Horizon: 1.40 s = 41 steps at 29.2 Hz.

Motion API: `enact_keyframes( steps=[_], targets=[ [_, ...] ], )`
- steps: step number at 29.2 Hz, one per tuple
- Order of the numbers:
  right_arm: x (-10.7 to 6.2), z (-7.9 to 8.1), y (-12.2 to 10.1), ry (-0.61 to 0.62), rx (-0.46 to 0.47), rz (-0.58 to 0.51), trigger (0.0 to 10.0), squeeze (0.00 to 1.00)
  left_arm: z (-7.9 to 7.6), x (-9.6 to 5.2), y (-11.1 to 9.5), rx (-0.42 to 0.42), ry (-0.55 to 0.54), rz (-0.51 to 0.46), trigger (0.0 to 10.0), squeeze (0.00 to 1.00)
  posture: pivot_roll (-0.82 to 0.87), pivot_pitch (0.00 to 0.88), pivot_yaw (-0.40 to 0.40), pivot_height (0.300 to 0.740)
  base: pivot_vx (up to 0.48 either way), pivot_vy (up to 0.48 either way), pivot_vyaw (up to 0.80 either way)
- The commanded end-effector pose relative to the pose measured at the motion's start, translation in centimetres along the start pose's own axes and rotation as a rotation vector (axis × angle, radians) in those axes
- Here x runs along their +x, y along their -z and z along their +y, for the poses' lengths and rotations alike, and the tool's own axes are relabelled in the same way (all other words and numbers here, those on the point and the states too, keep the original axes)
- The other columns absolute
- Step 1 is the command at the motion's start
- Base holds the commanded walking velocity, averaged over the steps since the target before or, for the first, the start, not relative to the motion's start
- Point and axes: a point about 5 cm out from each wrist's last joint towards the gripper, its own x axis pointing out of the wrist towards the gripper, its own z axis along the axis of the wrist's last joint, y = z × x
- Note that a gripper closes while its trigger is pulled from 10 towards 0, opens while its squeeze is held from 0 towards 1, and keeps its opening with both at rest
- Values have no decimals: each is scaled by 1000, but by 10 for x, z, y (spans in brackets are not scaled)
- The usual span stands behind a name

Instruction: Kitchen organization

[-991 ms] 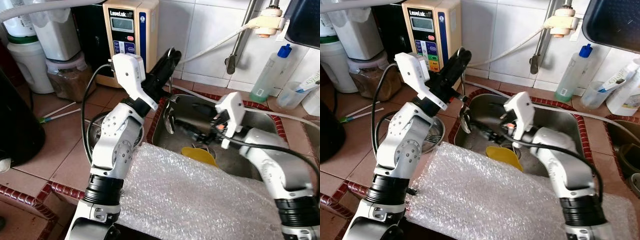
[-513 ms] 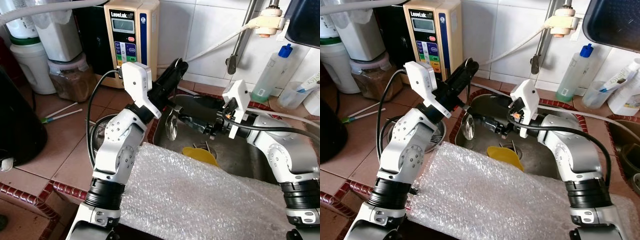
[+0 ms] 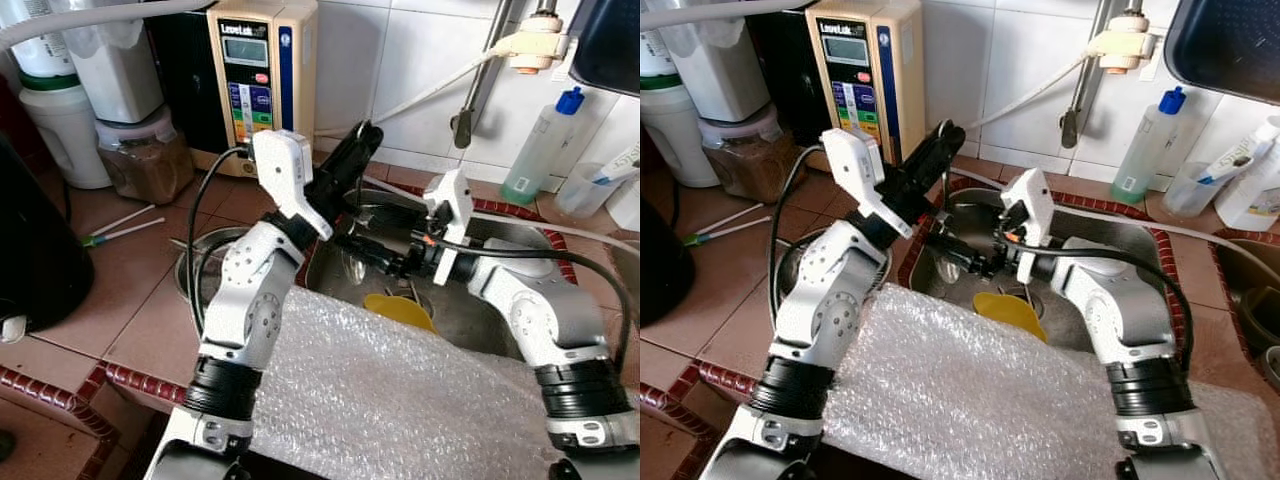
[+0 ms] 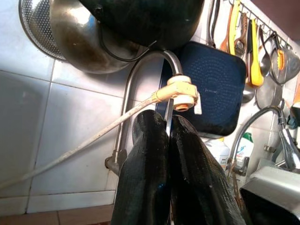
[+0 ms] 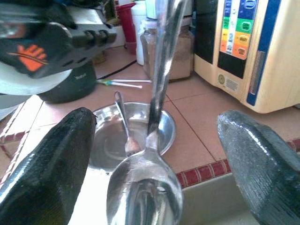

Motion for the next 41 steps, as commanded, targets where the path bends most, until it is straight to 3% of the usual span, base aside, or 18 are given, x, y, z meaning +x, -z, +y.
enact_keyframes(
  steps=[1, 2, 3, 7, 27, 41],
  targets=[
    [2, -2, -6, 16, -22, -18, 2196, 0, -6, 4, -3, 7, 20, -18, 0, 0, 51, 0, -2, 740, 0, 0, 0],
    [2, -3, -6, 18, -23, -21, 2196, 0, -6, 5, -3, 6, 20, -18, 0, 0, 51, 0, -2, 740, 0, 0, 0],
    [3, -3, -7, 24, -20, -30, 0, 0, -7, 4, -3, 5, 20, -18, 0, 0, 55, 0, -4, 740, 0, 0, 0],
    [3, -6, -10, 65, -4, -73, 0, 0, -9, 1, 1, 3, 23, -5, 0, 0, 55, 0, -2, 740, 0, 0, 0],
    [-20, -21, -9, 182, -30, -75, 0, 0, -8, 0, 4, 9, 8, -1, 0, 0, 48, 0, 3, 740, 0, 0, 0],
    [-18, -22, -6, 197, -35, -72, 0, 0, -9, 2, 4, -1, -3, -1, 0, 0, 49, 0, 0, 740, 0, 0, 0]
  ],
)
